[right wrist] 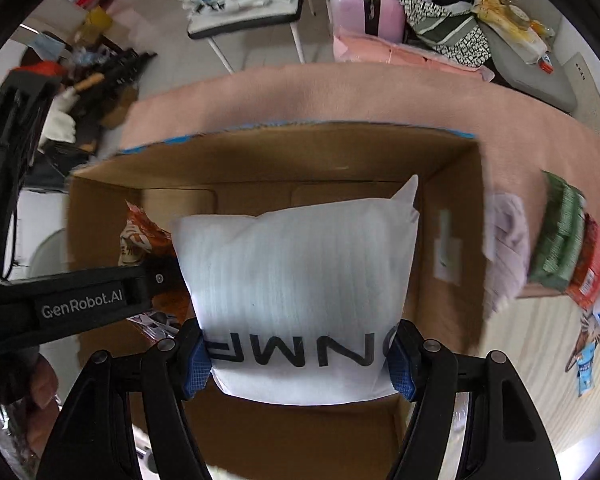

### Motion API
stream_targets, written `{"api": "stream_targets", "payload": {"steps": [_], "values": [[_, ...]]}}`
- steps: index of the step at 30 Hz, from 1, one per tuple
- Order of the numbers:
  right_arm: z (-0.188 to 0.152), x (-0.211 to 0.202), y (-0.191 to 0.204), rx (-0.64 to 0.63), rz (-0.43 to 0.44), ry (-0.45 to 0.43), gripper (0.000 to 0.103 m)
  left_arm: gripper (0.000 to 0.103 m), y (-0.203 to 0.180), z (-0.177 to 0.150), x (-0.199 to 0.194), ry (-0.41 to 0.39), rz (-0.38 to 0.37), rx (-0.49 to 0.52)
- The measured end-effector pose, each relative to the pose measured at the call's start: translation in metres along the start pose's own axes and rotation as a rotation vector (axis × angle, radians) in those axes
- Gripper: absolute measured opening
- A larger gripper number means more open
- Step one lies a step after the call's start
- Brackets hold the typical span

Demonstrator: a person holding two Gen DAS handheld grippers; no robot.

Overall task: Organize soft objects
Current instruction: 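Carry both bags into the cardboard box and open both grippers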

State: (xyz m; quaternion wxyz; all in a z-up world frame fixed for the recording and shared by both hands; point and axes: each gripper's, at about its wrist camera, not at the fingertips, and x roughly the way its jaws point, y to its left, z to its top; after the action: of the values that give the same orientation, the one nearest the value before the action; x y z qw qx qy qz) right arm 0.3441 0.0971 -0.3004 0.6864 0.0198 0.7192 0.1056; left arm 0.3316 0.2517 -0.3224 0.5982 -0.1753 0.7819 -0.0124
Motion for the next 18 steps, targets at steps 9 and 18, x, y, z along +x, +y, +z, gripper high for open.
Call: {"api": "stream_targets", "payload": {"steps": [9,18], "values": [[0.02,0.041,0.001,0.015,-0.062,0.039,0.078,0.037,-0.014,0.017,0.028,0.061,0.009,0.024],[0.011,0.015,0.005,-0.003,-0.078,0.012,0.103,0.088,-0.029,-0.015,-0.014,-0.063,0.113,0.102]]}}
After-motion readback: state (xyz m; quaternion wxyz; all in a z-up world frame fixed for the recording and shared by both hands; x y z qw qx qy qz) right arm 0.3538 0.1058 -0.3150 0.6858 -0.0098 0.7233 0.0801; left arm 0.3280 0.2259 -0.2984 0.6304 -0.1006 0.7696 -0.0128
